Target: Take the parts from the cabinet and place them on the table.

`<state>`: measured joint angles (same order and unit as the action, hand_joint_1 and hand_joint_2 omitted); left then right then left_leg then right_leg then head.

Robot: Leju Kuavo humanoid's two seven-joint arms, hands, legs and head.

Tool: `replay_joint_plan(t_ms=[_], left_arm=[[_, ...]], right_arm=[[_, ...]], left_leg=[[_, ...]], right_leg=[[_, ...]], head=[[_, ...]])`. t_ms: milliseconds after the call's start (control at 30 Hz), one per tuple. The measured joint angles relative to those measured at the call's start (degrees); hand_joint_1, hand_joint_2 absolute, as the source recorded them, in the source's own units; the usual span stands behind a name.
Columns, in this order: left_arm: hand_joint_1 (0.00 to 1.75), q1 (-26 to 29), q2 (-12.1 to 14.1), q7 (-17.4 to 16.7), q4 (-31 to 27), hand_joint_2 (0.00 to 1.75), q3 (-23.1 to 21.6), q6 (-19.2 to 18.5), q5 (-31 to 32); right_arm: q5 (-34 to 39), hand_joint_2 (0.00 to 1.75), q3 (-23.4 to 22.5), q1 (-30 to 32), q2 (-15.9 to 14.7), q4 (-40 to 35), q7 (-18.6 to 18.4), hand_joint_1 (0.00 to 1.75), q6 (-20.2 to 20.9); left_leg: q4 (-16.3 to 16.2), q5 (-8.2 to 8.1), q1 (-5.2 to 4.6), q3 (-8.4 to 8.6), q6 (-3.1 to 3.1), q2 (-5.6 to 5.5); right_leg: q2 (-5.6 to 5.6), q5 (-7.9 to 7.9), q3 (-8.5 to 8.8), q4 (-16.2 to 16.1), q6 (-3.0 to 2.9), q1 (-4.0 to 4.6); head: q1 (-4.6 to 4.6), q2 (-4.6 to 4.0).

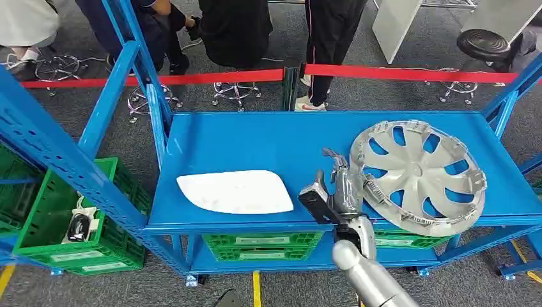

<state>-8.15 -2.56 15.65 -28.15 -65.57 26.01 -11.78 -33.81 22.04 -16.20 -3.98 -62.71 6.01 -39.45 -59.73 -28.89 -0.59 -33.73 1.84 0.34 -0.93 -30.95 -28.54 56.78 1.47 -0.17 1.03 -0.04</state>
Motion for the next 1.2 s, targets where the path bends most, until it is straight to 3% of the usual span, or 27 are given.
replay_joint_plan(t_ms=[133, 167, 300, 433, 467, 633, 1133, 1167, 1200], left_arm=[[0.00, 0.1, 0.3, 0.6, 0.4, 1.75, 0.0, 0.1, -0.9], [0.00, 0.1, 0.4, 1.0, 0.4, 1.75, 0.0, 0.2, -1.2], [0.00, 0.6, 0.6, 1.9, 0.9, 1.75, 0.0, 0.9, -2.0], [0.00, 0.9, 0.5, 3.6, 1.3, 1.75, 0.0, 0.3, -2.7], [0.00, 1.0, 0.5, 3.8, 1.5, 1.75, 0.0, 0.2, -2.6], [0.00, 0.9, 0.0, 3.3, 1.7, 1.75, 0.0, -0.1, -2.1], [0.00, 0.9, -0.1, 1.9, 1.7, 1.75, 0.0, -2.7, -2.8], [0.00, 0.9, -0.1, 1.9, 1.7, 0.00, 0.0, -2.7, -2.8], [0.00, 0.9, -0.1, 1.9, 1.7, 0.00, 0.0, -2.7, -2.8]], right_arm=[[5.4, 1.75, -3.7, 2.7, 1.5, -6.3, 6.4, 1.75, 0.0], [8.2, 1.75, -4.8, 3.6, 1.6, -9.3, 6.3, 1.75, 0.0], [14.4, 1.75, -9.0, 6.1, 0.5, -23.0, -1.3, 1.75, -0.1], [12.4, 1.75, -13.7, 9.5, -2.0, -34.4, -4.5, 1.75, 0.0], [12.0, 1.75, -14.0, 10.2, -2.1, -36.3, -4.2, 0.00, 0.0], [11.6, 1.75, -14.8, 13.4, -2.1, -39.8, -0.4, 0.00, 0.0], [10.9, 1.75, -14.9, 16.3, -1.9, -43.7, -1.9, 0.00, 0.0], [10.9, 1.75, -14.9, 16.3, -1.9, -43.7, -1.9, 0.00, 0.0], [10.9, 1.75, -14.9, 16.3, -1.9, -43.7, -1.9, 0.00, 0.1]], left_leg=[[0.0, 0.01, -0.01, 0.02, -0.02, 0.00], [0.0, 0.02, -0.02, 0.02, -0.02, -0.06], [0.0, 0.02, -0.05, 0.03, -0.02, -0.54], [0.0, 0.02, -0.08, -0.02, -0.02, -0.83], [0.0, 0.01, -0.08, -0.02, -0.02, -0.81], [0.0, 0.01, -0.08, -0.02, -0.02, -0.80], [0.0, 0.04, -0.05, 0.00, -0.07, -0.44], [0.0, 0.04, -0.06, 0.01, -0.07, -0.42], [0.0, 0.04, -0.06, 0.00, -0.07, -0.40]], right_leg=[[-0.01, 0.03, 0.00, 0.0, -0.02, -0.02], [-0.01, 0.04, 0.00, 0.0, -0.01, -0.03], [-0.11, 0.02, -0.04, 0.0, 0.00, -0.12], [-0.23, -0.01, -0.02, -0.1, 0.03, -0.15], [-0.21, -0.01, -0.03, -0.1, 0.03, -0.15], [-0.24, -0.01, -0.03, -0.1, 0.04, -0.14], [-0.17, -0.01, -0.04, 0.0, 0.04, -0.13], [-0.16, -0.01, -0.04, 0.0, 0.04, -0.13], [-0.15, -0.01, -0.05, 0.0, 0.04, -0.13]], head=[[0.09, 0.00], [0.04, -0.02], [0.00, 0.00], [0.24, 0.00], [0.24, 0.00], [0.20, 0.00], [0.11, 0.00], [0.11, 0.00], [0.13, 0.00]])
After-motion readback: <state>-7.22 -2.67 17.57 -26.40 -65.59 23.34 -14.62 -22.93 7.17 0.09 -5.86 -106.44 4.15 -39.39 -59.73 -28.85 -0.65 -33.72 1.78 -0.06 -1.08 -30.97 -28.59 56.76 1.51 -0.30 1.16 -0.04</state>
